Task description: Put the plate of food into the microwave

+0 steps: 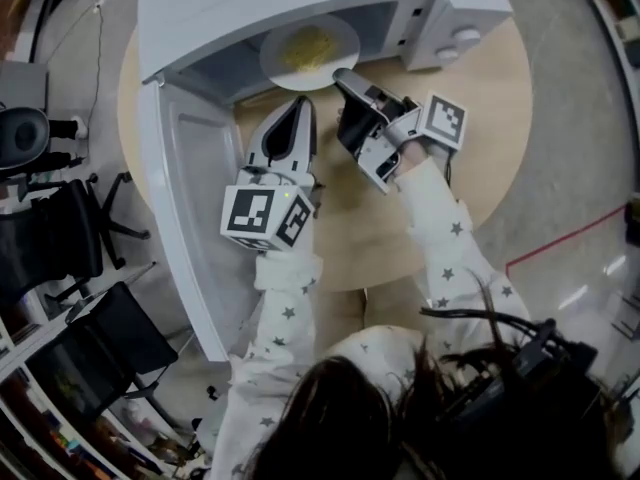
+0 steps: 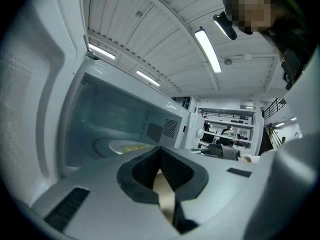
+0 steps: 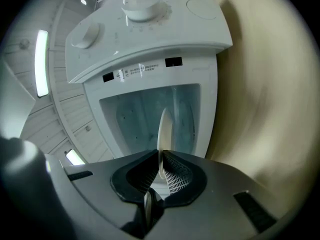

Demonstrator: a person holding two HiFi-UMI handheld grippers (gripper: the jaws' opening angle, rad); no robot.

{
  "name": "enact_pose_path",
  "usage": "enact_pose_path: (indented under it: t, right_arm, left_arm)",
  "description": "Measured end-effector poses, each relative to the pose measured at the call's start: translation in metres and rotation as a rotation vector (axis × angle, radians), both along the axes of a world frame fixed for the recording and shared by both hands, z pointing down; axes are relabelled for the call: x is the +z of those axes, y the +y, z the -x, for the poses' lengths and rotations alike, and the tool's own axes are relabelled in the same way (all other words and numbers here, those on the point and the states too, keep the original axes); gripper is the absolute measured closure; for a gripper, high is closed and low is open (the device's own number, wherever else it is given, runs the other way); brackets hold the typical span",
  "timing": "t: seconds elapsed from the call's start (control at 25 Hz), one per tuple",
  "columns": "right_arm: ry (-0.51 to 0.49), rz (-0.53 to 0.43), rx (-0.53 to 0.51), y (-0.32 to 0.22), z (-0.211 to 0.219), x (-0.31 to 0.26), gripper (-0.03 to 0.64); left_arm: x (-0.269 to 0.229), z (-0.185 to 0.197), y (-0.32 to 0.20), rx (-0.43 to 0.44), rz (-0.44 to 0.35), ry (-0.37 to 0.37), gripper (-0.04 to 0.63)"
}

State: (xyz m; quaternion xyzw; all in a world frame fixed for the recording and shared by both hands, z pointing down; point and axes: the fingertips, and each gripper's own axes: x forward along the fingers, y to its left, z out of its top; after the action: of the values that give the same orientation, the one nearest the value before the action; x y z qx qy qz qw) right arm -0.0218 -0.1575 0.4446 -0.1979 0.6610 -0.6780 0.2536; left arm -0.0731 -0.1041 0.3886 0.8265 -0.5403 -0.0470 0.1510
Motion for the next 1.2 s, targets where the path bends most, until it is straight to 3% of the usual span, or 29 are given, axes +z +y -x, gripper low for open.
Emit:
enact_pose_path:
  t: [0.68,1.2]
  right_arm:
    - [0.082,0.09,0.018,0.006,-0.006,0.004,0.598]
    - [0.189,0.072,0.039,0.005,-0.009,-0.001,0.597]
  left_arm:
    - [0.009,-0.016,0.013,0.03,0.02,0.044,0.594]
    - [0.008,-0.018,0.006,0.035,0.038,0.034,0.594]
